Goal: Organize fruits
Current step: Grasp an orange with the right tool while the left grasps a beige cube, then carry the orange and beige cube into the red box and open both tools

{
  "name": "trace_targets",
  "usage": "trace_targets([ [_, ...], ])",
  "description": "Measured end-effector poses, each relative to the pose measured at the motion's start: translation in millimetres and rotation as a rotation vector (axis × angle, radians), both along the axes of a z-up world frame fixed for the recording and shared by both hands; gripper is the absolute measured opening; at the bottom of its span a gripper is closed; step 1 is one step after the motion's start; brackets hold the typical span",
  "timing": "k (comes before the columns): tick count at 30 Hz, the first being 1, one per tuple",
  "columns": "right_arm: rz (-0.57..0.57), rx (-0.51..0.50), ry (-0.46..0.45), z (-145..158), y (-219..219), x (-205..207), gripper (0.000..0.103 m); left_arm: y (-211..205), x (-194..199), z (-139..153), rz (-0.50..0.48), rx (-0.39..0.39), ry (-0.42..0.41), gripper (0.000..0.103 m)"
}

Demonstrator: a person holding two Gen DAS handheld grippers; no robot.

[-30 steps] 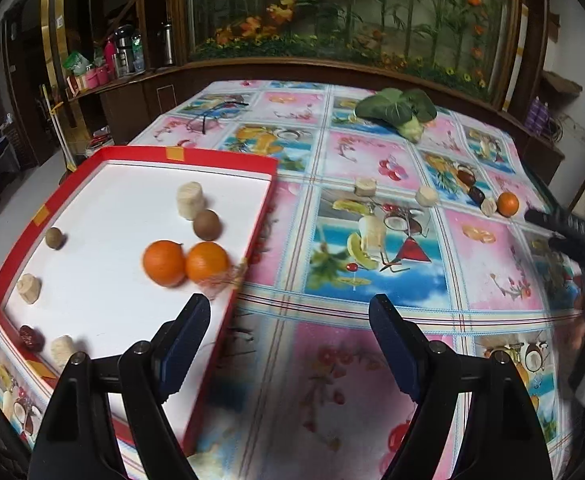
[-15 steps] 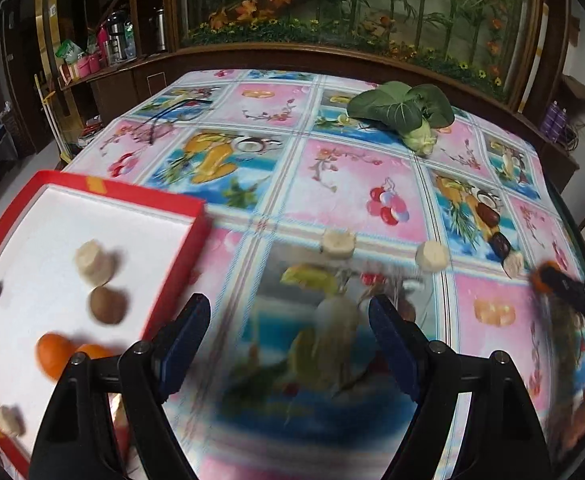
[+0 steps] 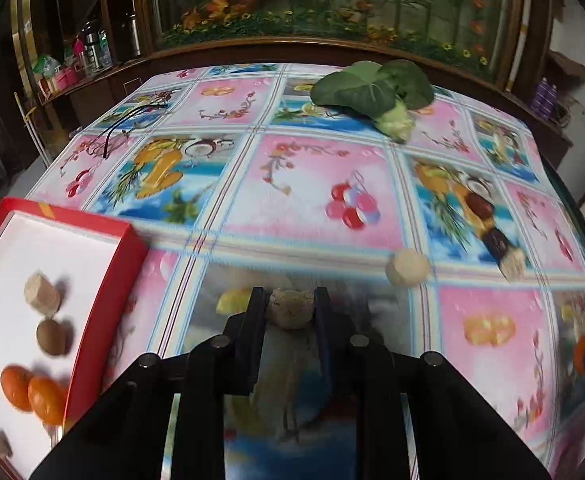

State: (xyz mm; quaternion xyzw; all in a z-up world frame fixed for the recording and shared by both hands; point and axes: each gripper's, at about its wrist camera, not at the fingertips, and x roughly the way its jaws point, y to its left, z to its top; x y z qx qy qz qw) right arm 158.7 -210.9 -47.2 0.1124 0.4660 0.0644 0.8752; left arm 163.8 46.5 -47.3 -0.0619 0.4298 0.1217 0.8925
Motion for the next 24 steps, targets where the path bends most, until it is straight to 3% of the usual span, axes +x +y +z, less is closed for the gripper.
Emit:
trace_targets([
  [11,0.051,-0.02,-0.02,13.7,23.0,-55.7,0.033,-18.6,-103.2,15.6,-0.127,-0.065,-0.014,0.022],
  [24,0.129,0.009,-0.014,11.5,67.5,-104.3,0.033,8.2,-166.0,18.9,-0.109,-0.084,-0.039,0.022],
])
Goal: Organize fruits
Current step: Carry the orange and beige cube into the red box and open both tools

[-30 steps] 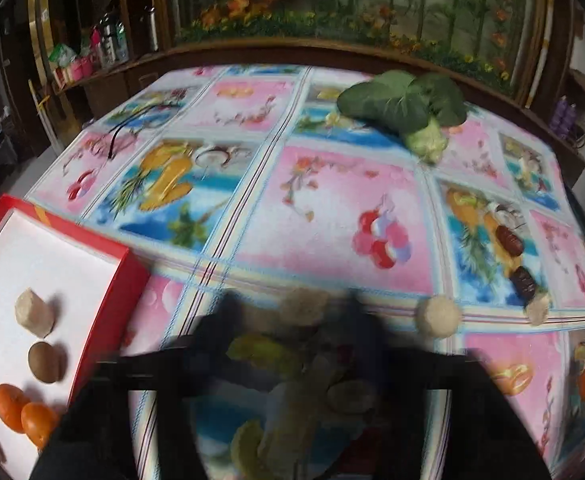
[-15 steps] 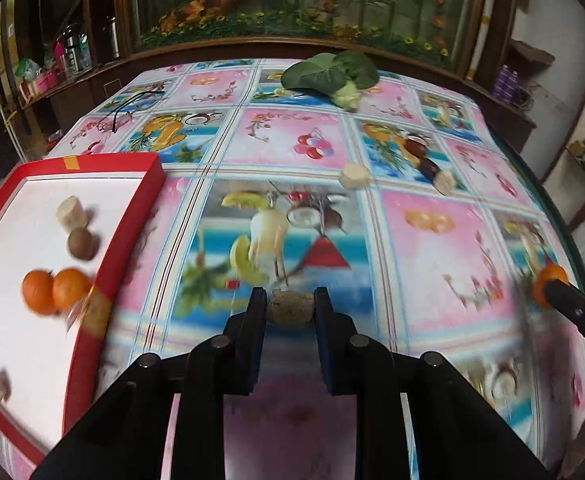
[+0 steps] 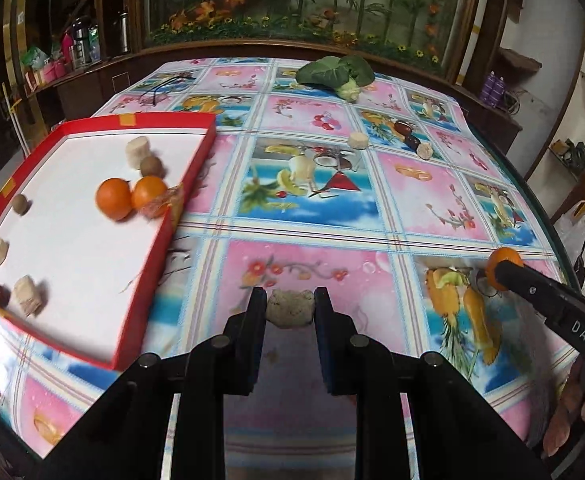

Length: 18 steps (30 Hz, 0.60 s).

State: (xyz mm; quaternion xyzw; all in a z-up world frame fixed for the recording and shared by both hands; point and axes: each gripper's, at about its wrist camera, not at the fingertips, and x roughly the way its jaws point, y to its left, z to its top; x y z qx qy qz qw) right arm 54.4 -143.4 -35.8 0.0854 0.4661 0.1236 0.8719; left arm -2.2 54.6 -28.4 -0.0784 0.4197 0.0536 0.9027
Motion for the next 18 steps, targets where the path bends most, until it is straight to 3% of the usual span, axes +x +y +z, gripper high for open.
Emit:
trace_targets([
  [18,0.203,0.031,-0.03,17.1,88.1,-15.2,0.034,103.7,-34.3,19.4,0.275,0.002,-0.059,0.022],
])
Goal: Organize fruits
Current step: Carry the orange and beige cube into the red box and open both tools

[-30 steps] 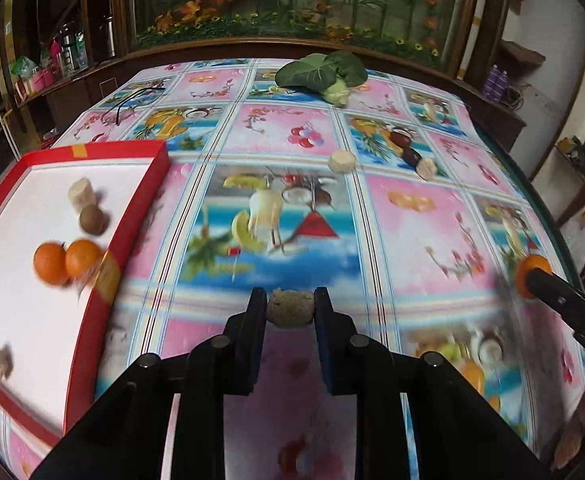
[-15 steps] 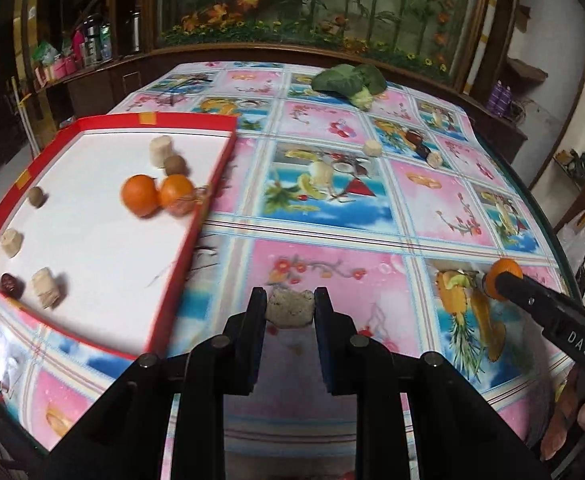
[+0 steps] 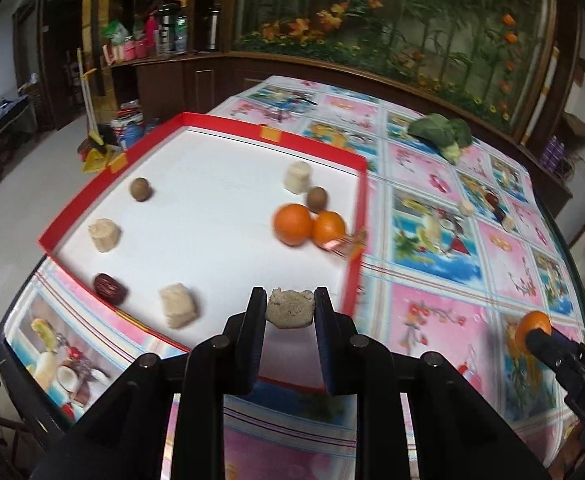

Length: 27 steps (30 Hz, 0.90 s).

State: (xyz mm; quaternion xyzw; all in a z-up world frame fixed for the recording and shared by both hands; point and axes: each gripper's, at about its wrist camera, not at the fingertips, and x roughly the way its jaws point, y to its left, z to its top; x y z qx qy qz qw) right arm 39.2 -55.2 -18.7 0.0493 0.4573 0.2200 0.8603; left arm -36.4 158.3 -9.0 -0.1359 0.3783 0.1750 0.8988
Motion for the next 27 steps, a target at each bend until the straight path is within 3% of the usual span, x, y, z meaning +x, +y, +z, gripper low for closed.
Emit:
trace_targets([
  [10,0.122,0.019,-0.013,10.6,56.2,1.5,0.034,55.2,6.9,3.9,0.133,0.016,0.029,0.022],
  [27,0.265,0.021,-0.018,12.5,133.2,12.6,0.034,91.6,25.7,-3.5,0.188,0.089,0.078,0.022],
])
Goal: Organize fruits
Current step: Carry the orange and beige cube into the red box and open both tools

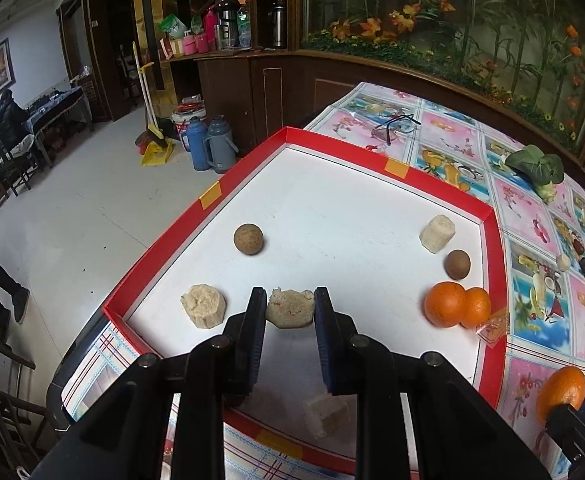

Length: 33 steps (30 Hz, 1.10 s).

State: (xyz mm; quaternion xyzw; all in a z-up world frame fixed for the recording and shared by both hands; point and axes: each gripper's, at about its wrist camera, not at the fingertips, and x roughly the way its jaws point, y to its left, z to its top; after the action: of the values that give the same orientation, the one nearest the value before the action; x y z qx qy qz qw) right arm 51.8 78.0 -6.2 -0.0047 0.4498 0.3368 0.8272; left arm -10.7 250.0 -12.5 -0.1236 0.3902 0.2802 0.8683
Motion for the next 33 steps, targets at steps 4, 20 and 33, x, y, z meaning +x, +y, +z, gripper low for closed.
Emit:
trace_targets([
  [4,0.011,-0.013,-0.008,0.6,12.2,5.1,0.034,4.6,-1.3,0.1,0.007,0.004,0.003,0.022],
  [20,0.067,-0.076,-0.005,-13.7,47.6,11.8,0.034,22.7,1.6,-5.4,0.025,-0.007,0.019,0.022],
  [33,0.081,-0.093,0.007,-19.1,57.1,16.8,0.034,30.2,3.5,-9.0,0.033,-0.013,0.031,0.022],
])
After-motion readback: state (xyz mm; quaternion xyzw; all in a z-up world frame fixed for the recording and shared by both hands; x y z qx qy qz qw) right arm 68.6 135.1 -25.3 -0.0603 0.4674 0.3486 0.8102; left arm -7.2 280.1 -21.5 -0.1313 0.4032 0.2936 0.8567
